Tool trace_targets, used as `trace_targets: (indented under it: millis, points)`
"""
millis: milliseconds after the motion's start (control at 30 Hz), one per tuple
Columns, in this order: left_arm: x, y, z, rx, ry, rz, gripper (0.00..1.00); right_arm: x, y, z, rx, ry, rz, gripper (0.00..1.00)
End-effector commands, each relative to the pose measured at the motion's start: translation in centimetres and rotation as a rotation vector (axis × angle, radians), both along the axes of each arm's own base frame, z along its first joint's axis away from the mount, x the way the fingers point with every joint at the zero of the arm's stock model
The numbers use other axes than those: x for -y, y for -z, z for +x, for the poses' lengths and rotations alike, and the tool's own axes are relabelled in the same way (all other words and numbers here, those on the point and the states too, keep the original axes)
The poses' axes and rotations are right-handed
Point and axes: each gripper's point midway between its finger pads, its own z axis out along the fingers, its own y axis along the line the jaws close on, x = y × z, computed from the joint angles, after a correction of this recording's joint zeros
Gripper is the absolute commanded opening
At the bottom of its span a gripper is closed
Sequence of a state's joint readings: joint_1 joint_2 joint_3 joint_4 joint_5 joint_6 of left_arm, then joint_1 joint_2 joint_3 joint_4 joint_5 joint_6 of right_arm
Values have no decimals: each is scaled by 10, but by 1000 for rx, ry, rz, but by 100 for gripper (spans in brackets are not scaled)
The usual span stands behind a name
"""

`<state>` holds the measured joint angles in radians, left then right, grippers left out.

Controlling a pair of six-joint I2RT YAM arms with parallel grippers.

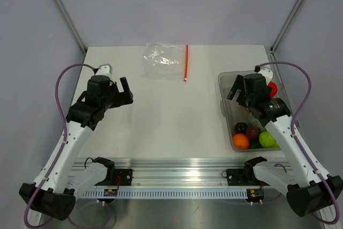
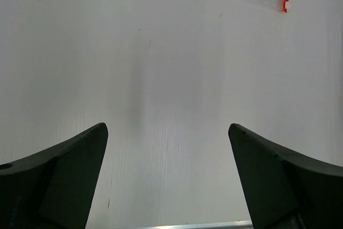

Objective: Place the food in the zip-top bag and seal the zipper
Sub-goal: Move the zipper food storage bag to the center of the board.

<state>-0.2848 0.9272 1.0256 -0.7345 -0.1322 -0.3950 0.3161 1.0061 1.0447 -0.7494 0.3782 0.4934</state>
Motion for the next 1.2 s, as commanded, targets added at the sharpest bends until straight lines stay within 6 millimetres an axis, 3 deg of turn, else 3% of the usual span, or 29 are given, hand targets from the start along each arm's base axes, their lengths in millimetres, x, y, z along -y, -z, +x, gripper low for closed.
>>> trace_targets:
  millis: [0, 133, 233, 500, 733, 833, 933, 1033, 1167]
  points:
    - [13, -30, 19, 80, -12, -5, 99, 0, -10, -1, 33, -14, 5, 99]
    - [26, -43, 38, 90, -42, 35, 99, 1, -13, -8, 43, -21, 10, 99]
    - [33, -39, 51, 50, -80, 77, 99, -1, -15, -14, 51, -44, 20, 99]
    - [85, -43, 83, 38, -27, 131, 99, -16, -20, -23, 69, -139, 73, 99]
    - [113, -36, 99, 43, 29, 124, 99, -25, -28, -29, 87, -207, 95, 99]
    - [117, -34, 99, 39, 48, 126, 99, -32, -27, -28, 96, -228, 127, 99]
    - [105, -34, 96, 46, 35, 178, 99, -47, -27, -19, 110, -267, 183, 99]
    - [94, -38, 94, 70, 27, 225, 99, -60, -25, -3, 107, -282, 227, 99]
    - [95, -43, 103, 119, 54, 264, 99, -70, -20, 20, 80, -279, 239, 99]
